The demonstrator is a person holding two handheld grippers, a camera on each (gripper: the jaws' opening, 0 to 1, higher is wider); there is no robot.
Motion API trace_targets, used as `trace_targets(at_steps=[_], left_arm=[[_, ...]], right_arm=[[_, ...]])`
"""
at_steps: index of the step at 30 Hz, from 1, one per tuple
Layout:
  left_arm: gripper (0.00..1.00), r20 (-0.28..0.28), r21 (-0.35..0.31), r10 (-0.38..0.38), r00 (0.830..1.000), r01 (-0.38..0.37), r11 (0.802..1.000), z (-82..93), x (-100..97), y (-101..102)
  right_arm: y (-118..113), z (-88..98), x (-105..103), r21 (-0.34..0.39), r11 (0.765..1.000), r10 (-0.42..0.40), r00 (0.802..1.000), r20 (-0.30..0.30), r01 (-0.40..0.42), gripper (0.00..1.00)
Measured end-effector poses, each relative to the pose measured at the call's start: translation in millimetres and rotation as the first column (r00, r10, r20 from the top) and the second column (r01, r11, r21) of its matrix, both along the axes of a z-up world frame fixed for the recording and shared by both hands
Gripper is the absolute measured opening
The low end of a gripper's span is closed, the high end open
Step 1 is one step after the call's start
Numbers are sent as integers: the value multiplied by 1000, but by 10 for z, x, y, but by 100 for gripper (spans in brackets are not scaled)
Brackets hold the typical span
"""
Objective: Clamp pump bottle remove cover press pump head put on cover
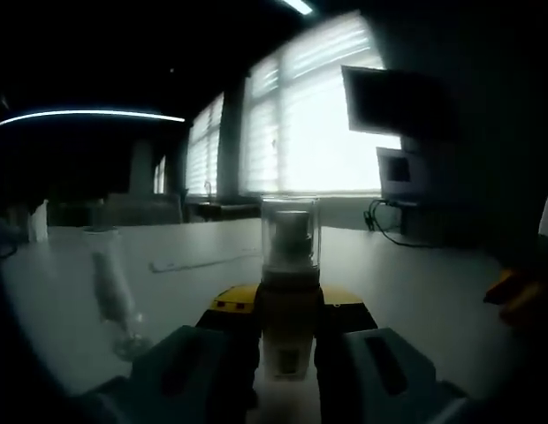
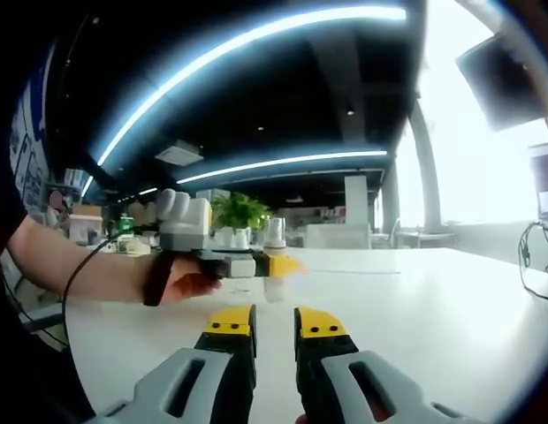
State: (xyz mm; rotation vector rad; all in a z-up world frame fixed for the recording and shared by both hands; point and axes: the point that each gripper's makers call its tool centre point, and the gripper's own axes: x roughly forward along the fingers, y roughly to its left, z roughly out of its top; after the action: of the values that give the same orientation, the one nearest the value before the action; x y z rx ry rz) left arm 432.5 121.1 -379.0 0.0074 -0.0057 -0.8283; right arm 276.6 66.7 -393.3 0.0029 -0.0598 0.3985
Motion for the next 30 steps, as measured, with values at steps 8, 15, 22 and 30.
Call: trace_targets(at_steps=[8, 15, 22, 30], left_arm=[[14, 1, -43, -40, 999, 40, 998, 125, -160, 42], [14, -36, -91, -93, 995, 90, 992, 242, -369, 137], [14, -11, -48, -119, 993, 118, 992, 275, -503, 187], [14, 11, -69, -167, 986, 167, 984, 400, -798, 276]], right_arm=[[-6, 4, 0, 9, 1000, 1, 1000, -1, -1, 11], [3, -1, -1, 3, 1000, 3, 1000, 0, -3, 11], [-2, -7, 6, 3, 1000, 1, 1000, -2, -1, 11], [3, 1, -13, 7, 1000, 11, 1000, 3, -11, 10]])
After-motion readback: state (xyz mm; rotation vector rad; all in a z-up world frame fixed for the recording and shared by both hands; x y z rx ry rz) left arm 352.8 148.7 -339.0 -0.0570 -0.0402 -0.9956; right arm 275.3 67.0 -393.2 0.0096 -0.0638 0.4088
